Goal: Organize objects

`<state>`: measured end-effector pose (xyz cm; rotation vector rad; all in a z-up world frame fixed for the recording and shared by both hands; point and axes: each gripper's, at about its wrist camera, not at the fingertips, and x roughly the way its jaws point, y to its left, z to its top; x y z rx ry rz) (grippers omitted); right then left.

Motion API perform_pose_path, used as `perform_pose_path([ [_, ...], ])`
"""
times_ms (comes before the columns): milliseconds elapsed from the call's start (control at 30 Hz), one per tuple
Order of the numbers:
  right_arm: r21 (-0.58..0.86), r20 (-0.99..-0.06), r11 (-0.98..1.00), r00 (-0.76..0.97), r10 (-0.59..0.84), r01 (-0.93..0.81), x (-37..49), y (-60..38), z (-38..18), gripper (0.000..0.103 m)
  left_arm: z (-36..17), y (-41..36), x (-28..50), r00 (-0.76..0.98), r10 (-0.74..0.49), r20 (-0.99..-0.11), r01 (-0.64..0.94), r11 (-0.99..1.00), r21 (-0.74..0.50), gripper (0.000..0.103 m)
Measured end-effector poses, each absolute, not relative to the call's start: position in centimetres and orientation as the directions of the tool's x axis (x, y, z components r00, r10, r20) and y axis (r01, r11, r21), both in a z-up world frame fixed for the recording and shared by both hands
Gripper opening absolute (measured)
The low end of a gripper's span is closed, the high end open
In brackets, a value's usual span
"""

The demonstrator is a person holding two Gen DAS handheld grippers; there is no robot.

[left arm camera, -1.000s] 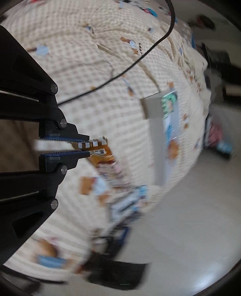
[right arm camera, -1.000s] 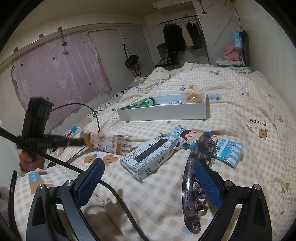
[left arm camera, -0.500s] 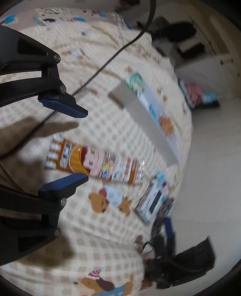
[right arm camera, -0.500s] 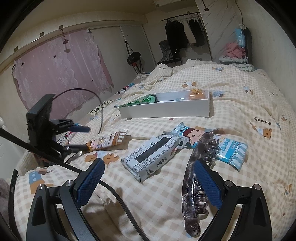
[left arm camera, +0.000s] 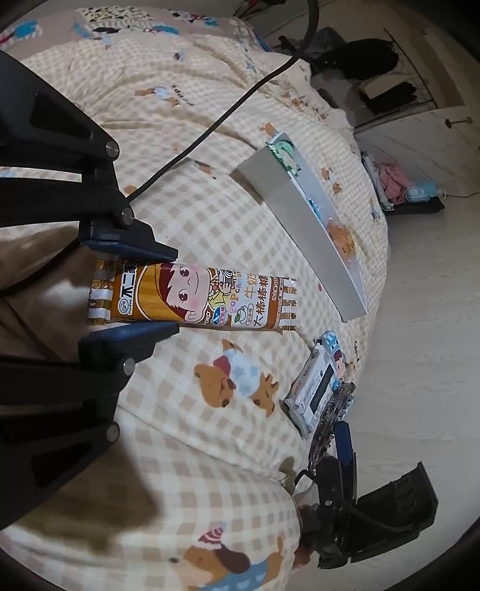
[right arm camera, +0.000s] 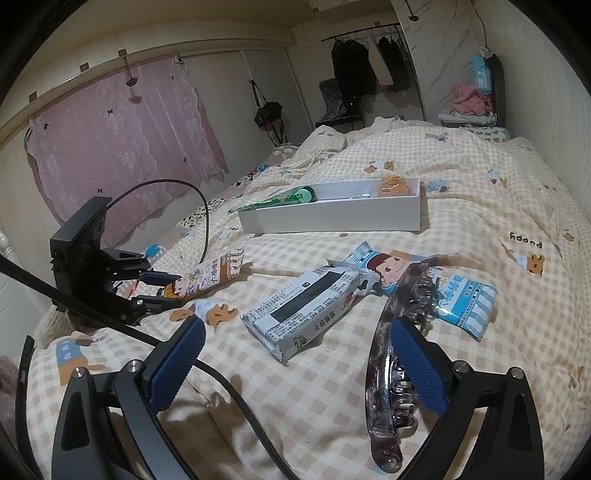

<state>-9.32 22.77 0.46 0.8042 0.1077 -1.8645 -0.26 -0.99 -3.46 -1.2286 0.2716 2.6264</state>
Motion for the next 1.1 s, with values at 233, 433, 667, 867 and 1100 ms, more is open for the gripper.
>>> perform_pose_path([
  [233,0.286,-0.570,-0.442,-0.220,-0.792,0.850,-9.3,22.8,0.4,0.101,-4.1,-1.3,-1.4,-0.581,0.168,-0.796,-0.280,-0.960,0.001,0.036],
  [433,0.288,-0.568,-0.442,-0.220,-0.793,0.850,-9.3,22.9,0.5,0.101,-3.4,-2.1,-1.2,-0.604,0.195,-0.773,-0.231,-0.971,-0.064,0.032],
  [667,0.288,-0.568,-0.441,-0.219,-0.794,0.850,-9.2,22.9,0.5,0.101,-1.1,-1.3,-2.3,-0.672,0.195,-0.714,-0.136,-0.981,-0.141,0.032],
  [867,0.292,-0.570,-0.439,-0.215,-0.793,0.850,-9.1,22.9,0.7,0.101,0.7,0.5,-4.3,-0.699,0.213,-0.683,-0.102,-0.975,-0.199,0.032],
  [1100,0.298,-0.582,-0.435,-0.199,-0.788,0.850,-9.5,23.2,1.6,0.101,2.0,0.2,-4.5,-0.715,0.214,-0.665,-0.069,-0.969,-0.238,0.032],
])
